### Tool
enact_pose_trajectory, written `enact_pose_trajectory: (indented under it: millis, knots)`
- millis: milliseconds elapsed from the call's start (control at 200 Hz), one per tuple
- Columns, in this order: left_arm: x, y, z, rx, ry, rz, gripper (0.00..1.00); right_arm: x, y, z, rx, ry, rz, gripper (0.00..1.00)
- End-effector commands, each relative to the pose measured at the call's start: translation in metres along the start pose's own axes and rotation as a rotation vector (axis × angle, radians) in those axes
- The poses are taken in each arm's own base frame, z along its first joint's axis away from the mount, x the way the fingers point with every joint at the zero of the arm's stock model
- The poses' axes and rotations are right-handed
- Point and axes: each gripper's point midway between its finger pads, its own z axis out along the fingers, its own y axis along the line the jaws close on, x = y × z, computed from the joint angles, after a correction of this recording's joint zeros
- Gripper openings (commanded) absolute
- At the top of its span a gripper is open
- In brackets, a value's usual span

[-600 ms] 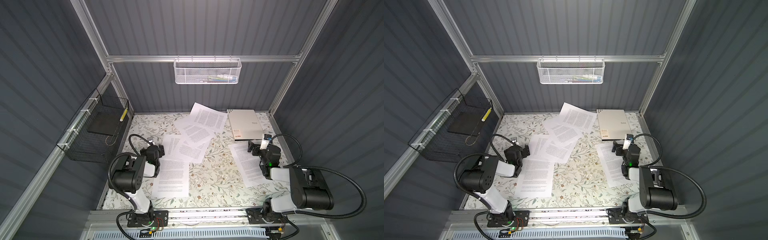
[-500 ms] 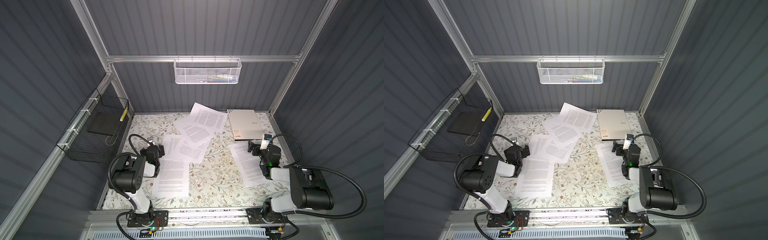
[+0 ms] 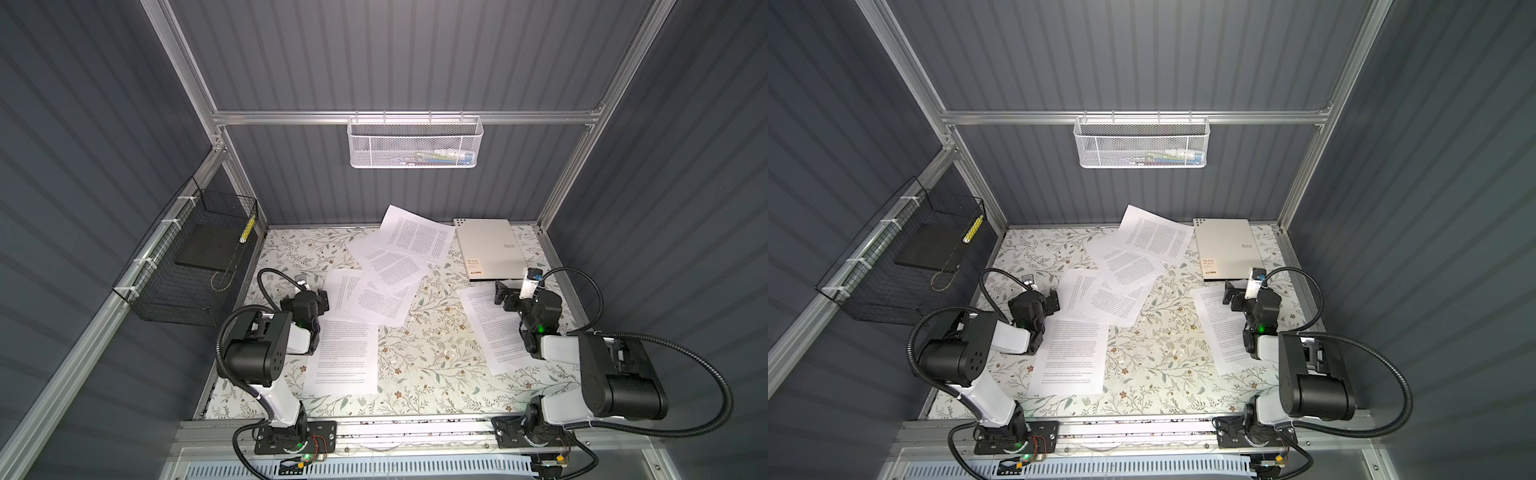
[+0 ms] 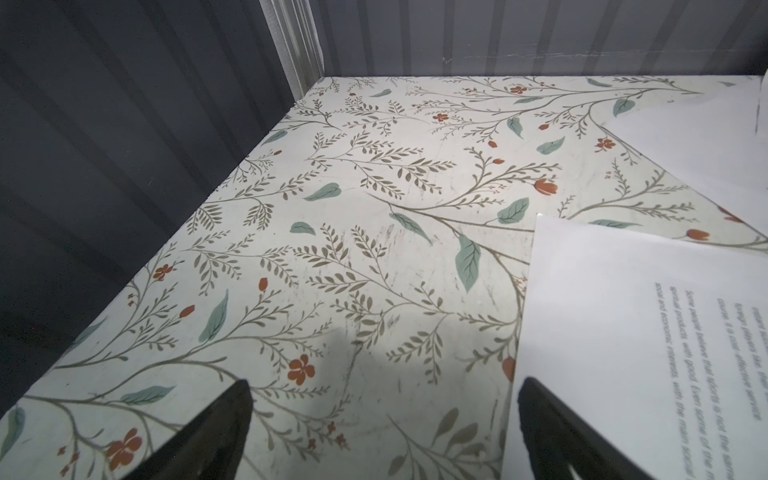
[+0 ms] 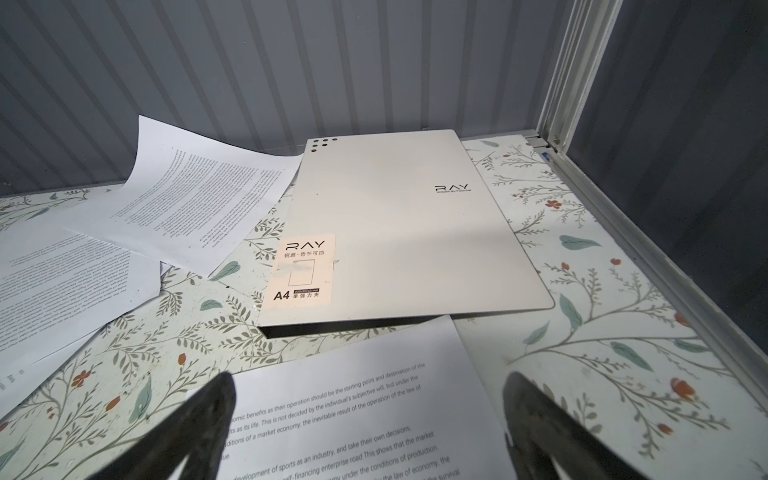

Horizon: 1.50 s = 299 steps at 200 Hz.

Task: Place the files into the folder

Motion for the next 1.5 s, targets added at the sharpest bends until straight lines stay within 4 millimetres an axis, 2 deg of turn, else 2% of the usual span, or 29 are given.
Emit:
enact_pose_trajectory:
  millis: [0, 485, 555, 655, 690, 760, 800, 850, 926, 981, 1036, 1111, 1176, 1241, 1291, 1371, 1436, 1491]
  knots:
    - [-0.009, -0.004, 0.002, 0.014, -0.017, -0.001, 1.0, -0.004, 0.0, -0.002, -0.005, -0.022, -0.005, 0.99]
    - [-0.01, -0.003, 0.001, 0.02, -0.026, -0.007, 1.0, -0.004, -0.005, -0.002, 0.022, -0.024, 0.007, 0.99]
    - [-0.024, -0.003, -0.006, 0.026, -0.041, -0.002, 1.0, -0.009, -0.006, -0.004, 0.029, -0.044, 0.012, 0.99]
    - [-0.052, 0.013, -0.02, -0.055, 0.084, -0.05, 1.0, -0.028, -0.015, -0.028, 0.154, -0.06, 0.003, 0.99]
    - [-0.064, 0.021, -0.026, -0.092, 0.114, -0.085, 1.0, -0.041, -0.022, -0.037, 0.221, -0.075, 0.02, 0.99]
    - [-0.081, 0.018, -0.04, -0.064, 0.193, -0.158, 1.0, -0.071, -0.042, -0.058, 0.359, -0.153, 0.171, 0.99]
    - [-0.088, 0.011, -0.049, -0.02, 0.252, -0.212, 1.0, -0.076, -0.062, -0.075, 0.48, -0.187, 0.324, 0.99]
    - [-0.098, -0.009, -0.06, 0.105, 0.309, -0.229, 1.0, -0.077, -0.083, -0.096, 0.603, -0.215, 0.47, 0.99]
    - [-0.106, -0.04, -0.082, 0.308, 0.366, -0.276, 1.0, -0.082, -0.091, -0.111, 0.604, -0.25, 0.574, 0.99]
    - [-0.118, -0.072, -0.106, 0.544, 0.357, -0.295, 1.0, -0.087, -0.081, -0.107, 0.478, -0.25, 0.602, 0.99]
    - [-0.131, -0.104, -0.139, 0.81, 0.352, -0.312, 1.0, -0.085, -0.066, -0.095, 0.369, -0.195, 0.655, 0.99]
    - [-0.141, -0.124, -0.167, 0.992, 0.368, -0.365, 1.0, -0.074, -0.037, -0.071, 0.218, -0.04, 0.747, 0.99]
    - [-0.143, -0.136, -0.182, 1.1, 0.38, -0.418, 1.0, -0.057, -0.023, -0.054, 0.142, 0.044, 0.871, 0.99]
    - [-0.14, -0.143, -0.192, 1.145, 0.384, -0.407, 1.0, -0.044, -0.013, -0.042, 0.072, 0.038, 0.948, 0.99]
    - [-0.127, -0.145, -0.193, 1.109, 0.398, -0.351, 1.0, -0.031, -0.003, -0.03, 0.017, 0.077, 0.993, 0.99]
    - [-0.109, -0.146, -0.19, 1.031, 0.41, -0.24, 1.0, -0.021, 0.013, -0.014, -0.066, 0.139, 1.037, 0.99]
    - [-0.101, -0.153, -0.198, 1.037, 0.398, -0.164, 1.0, -0.015, 0.02, -0.005, -0.096, 0.133, 1.083, 0.99]
    - [-0.096, -0.162, -0.205, 1.062, 0.383, -0.119, 1.0, -0.013, 0.024, 0.003, -0.115, 0.13, 1.101, 0.94]
